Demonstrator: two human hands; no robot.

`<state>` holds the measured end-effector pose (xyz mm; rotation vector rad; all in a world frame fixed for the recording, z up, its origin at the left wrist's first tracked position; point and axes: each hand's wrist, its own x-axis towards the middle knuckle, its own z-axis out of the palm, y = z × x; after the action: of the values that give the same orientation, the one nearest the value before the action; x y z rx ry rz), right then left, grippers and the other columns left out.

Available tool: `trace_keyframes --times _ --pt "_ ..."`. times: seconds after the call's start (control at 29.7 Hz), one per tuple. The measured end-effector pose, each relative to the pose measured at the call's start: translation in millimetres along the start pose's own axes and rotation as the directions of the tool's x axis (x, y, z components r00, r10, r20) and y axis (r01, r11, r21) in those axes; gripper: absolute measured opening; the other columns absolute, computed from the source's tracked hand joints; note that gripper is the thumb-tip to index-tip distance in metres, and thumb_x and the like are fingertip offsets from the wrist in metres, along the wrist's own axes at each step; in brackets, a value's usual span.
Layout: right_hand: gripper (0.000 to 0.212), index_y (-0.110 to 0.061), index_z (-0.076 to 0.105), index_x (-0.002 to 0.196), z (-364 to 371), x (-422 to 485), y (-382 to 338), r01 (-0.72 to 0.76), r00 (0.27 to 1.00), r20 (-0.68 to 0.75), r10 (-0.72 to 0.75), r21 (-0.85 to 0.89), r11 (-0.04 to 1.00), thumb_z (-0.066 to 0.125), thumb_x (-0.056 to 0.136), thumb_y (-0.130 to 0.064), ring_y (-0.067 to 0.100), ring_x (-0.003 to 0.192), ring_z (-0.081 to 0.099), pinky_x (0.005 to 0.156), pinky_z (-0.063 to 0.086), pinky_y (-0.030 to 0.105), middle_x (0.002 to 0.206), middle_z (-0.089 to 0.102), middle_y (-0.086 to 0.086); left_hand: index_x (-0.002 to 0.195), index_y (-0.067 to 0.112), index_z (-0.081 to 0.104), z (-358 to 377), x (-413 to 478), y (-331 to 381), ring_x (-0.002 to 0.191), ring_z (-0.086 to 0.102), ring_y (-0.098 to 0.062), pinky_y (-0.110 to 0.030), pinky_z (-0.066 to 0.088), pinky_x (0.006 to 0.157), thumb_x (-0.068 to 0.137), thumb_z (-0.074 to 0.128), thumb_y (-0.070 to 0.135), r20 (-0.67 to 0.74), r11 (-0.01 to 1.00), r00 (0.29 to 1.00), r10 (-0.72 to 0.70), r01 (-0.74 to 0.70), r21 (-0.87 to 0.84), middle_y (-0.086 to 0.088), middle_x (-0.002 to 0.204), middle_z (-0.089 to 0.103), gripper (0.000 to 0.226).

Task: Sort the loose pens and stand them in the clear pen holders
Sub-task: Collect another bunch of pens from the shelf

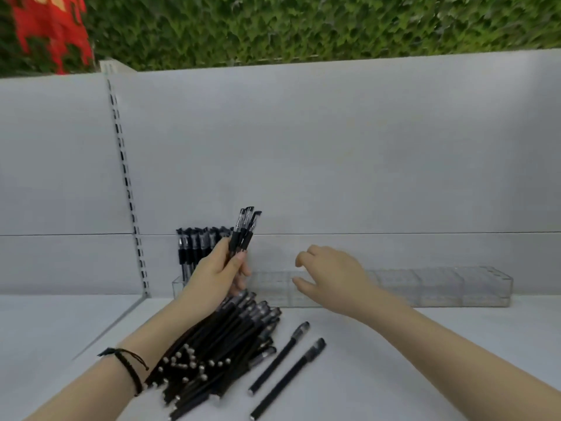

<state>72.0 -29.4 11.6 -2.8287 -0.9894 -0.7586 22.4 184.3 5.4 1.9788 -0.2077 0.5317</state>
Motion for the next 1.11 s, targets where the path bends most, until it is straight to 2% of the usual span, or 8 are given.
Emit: trace_keyframes --times 0.3,0.47,0.54,0.64,0.71,0.77,0.94,1.11 --pt "0.034 -0.019 0.056 0.118 5.8 76.9 -56.9 -0.115 0.98 -0.152 0.129 0.094 0.989 0.043 0.097 -0.042 0.021 0.101 0.057 0.072 0.043 0.033 0.112 0.059 -0.001 0.107 0.015 0.055 -30.0 25.7 -41.4 0.058 0.06 -0.019 -0.028 0.048 0.049 0.101 0.046 0.019 0.035 0.997 0.999 0.036 -0.033 -0.077 -0.002 0.077 0.067 0.012" --pt "0.027 -0.024 0.061 0.111 19.6 86.9 -66.3 -0.141 0.97 -0.138 0.202 0.359 0.923 0.047 0.093 -0.039 0.016 0.096 0.06 0.076 0.048 0.032 0.104 0.064 -0.008 0.1 0.013 0.057 -24.7 17.3 -53.0 0.049 0.056 -0.011 -0.024 0.044 0.044 0.1 0.046 0.015 0.05 0.979 0.998 0.032 -0.022 -0.204 -0.003 0.072 0.066 0.011" --pt "0.019 -0.026 0.065 0.1 22.2 89.6 -69.8 -0.143 0.966 -0.104 0.237 0.549 0.823 0.053 0.09 -0.036 0.011 0.085 0.062 0.074 0.05 0.031 0.092 0.066 -0.011 0.096 0.009 0.058 -29.2 14.4 -54.4 0.043 0.052 -0.009 -0.021 0.042 0.043 0.1 0.046 0.014 0.053 0.976 0.999 0.013 -0.001 -0.217 -0.001 0.064 0.062 0.013" --pt "0.018 -0.015 0.069 0.086 19.6 94.2 -74.7 -0.194 0.949 0.038 0.313 0.853 0.484 0.059 0.091 -0.029 0.005 0.06 0.057 0.057 0.045 0.025 0.075 0.066 -0.006 0.095 0.01 0.06 -35.4 16.0 -58.9 0.042 0.051 -0.017 -0.023 0.044 0.046 0.099 0.049 0.018 0.064 0.978 0.998 -0.018 0.031 -0.206 -0.002 0.059 0.061 0.015" --pt "0.019 -0.009 0.068 0.085 18.7 93.9 -75.8 -0.197 0.946 0.106 0.308 0.938 0.285 0.062 0.093 -0.025 0.006 0.052 0.052 0.045 0.039 0.022 0.072 0.064 -0.001 0.088 0.011 0.059 -35.3 15.8 -58.8 0.044 0.055 -0.019 -0.024 0.046 0.047 0.099 0.049 0.02 0.085 0.969 0.996 -0.018 0.038 -0.242 -0.004 0.06 0.062 0.017" --pt "0.016 -0.008 0.068 0.087 19.2 93.1 -76.6 -0.186 0.944 0.117 0.307 0.961 0.207 0.064 0.093 -0.023 0.008 0.051 0.052 0.041 0.036 0.021 0.074 0.064 0.001 0.087 0.009 0.06 -33.2 14.7 -55.2 0.048 0.059 -0.017 -0.023 0.049 0.048 0.098 0.049 0.018 0.099 0.952 0.995 -0.022 0.051 -0.303 -0.008 0.065 0.063 0.018" --pt "0.014 -0.016 0.057 0.089 10.1 103.3 -67.6 -0.112 0.878 -0.002 0.478 0.971 0.209 0.05 0.1 -0.022 0.013 0.054 0.052 0.045 0.037 0.024 0.077 0.059 0.001 0.107 0.007 0.059 -32.5 15.0 -55.1 0.052 0.064 -0.02 -0.029 0.055 0.046 0.102 0.043 0.021 0.017 0.898 0.992 -0.124 0.12 -0.424 -0.006 0.067 0.063 0.022" --pt "0.008 -0.019 0.054 0.095 13.0 102.5 -57.9 -0.012 0.827 -0.291 0.482 0.847 0.532 0.049 0.099 -0.023 0.016 0.069 0.055 0.07 0.049 0.032 0.081 0.058 -0.008 0.109 0.018 0.059 -35.5 16.5 -61.0 0.04 0.034 -0.011 -0.022 0.029 0.04 0.102 0.041 0.03 -0.043 0.943 0.993 -0.11 0.091 -0.321 0.004 0.056 0.051 0.023"
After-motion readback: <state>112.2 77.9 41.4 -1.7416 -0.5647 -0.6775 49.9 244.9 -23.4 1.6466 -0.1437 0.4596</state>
